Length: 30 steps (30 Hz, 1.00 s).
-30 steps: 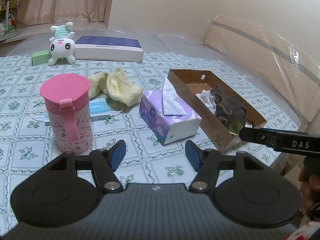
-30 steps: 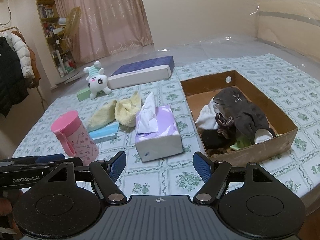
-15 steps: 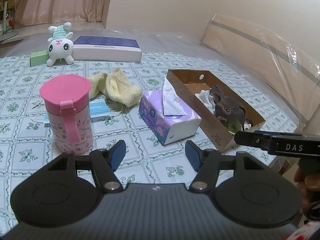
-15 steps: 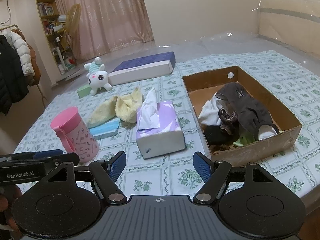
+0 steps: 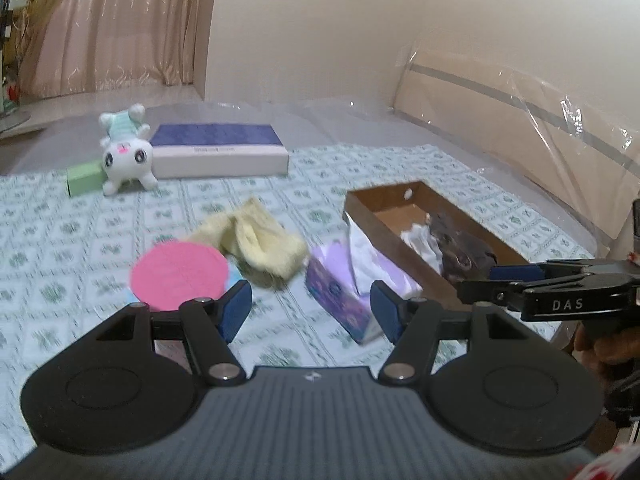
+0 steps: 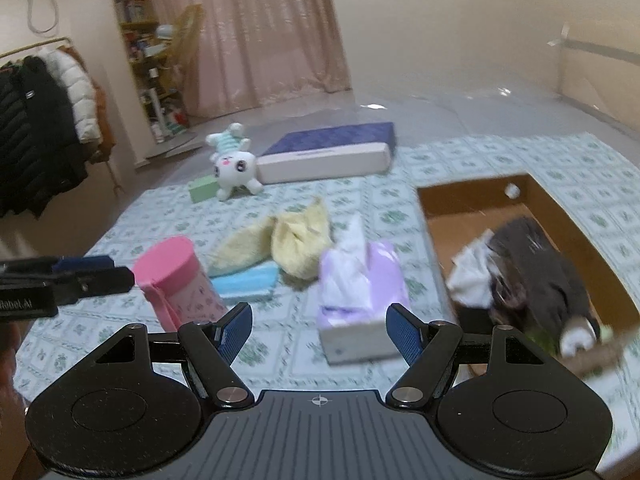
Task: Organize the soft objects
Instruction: 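Grasp the yellow towel with the right gripper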
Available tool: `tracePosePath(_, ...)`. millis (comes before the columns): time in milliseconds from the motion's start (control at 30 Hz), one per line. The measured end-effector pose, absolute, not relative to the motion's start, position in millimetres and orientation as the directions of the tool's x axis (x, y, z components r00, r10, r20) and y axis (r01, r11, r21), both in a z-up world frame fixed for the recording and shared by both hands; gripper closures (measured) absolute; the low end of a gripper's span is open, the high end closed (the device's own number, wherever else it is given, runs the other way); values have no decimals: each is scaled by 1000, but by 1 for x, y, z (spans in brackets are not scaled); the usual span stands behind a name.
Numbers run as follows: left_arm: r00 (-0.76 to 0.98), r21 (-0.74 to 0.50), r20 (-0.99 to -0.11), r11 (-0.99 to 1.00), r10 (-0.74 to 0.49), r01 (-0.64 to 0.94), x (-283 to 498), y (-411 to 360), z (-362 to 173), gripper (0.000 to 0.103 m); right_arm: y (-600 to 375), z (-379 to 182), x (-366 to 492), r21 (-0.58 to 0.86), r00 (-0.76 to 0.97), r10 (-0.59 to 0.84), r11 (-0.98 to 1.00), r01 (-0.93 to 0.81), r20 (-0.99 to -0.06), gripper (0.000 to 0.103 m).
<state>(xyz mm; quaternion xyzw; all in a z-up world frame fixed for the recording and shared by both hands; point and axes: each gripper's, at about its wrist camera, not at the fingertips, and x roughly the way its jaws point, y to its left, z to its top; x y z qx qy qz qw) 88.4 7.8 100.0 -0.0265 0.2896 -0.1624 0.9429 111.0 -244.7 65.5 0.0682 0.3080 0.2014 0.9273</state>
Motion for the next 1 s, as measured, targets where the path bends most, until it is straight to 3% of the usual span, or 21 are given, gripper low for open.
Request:
tracePosePath(367, 798, -123, -529, 956, -289, 265, 134, 78, 136, 41, -192, 91, 187, 238, 665, 505, 858, -455, -550, 29)
tracePosePath(700, 769, -64, -607, 977, -199, 203, 197, 143, 124, 41, -156, 85, 284, 353, 545, 561, 823, -445, -622, 29)
tracePosePath(900, 743, -62, -644, 981, -179, 183, 234, 168, 106, 41, -140, 72, 344, 393, 506, 555, 829, -398, -660, 7)
tracePosePath(1000, 730, -49, -662, 982, -168, 182, 250, 174, 96, 41, -132, 61, 369, 424, 476, 555, 830, -361, -682, 3)
